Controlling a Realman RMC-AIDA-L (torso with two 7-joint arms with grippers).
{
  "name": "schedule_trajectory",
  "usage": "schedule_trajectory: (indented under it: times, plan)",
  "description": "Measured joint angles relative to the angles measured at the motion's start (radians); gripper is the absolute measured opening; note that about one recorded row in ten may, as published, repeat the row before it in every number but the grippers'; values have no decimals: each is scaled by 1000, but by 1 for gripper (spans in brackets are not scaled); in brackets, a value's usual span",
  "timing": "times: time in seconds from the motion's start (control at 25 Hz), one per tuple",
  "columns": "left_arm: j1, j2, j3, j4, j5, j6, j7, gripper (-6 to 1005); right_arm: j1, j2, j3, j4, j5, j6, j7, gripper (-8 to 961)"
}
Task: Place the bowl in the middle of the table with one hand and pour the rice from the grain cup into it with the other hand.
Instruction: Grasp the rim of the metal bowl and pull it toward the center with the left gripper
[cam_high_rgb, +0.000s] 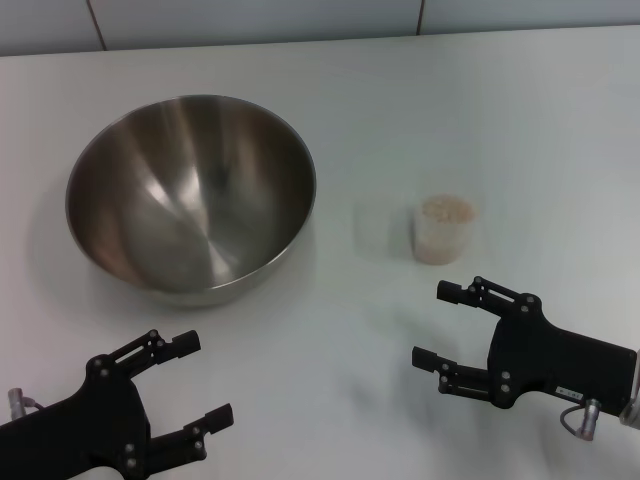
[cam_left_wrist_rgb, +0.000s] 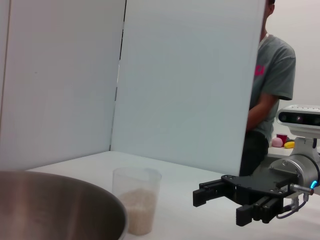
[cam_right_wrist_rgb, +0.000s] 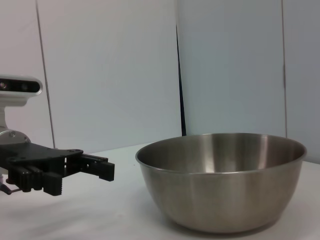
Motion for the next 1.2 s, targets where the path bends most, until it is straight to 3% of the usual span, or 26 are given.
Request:
schedule_trajectory:
  times: [1.2]
  plan:
    - [0,0,0,-3,-3,1,6,829,0,0,0,0,2,0,0,814]
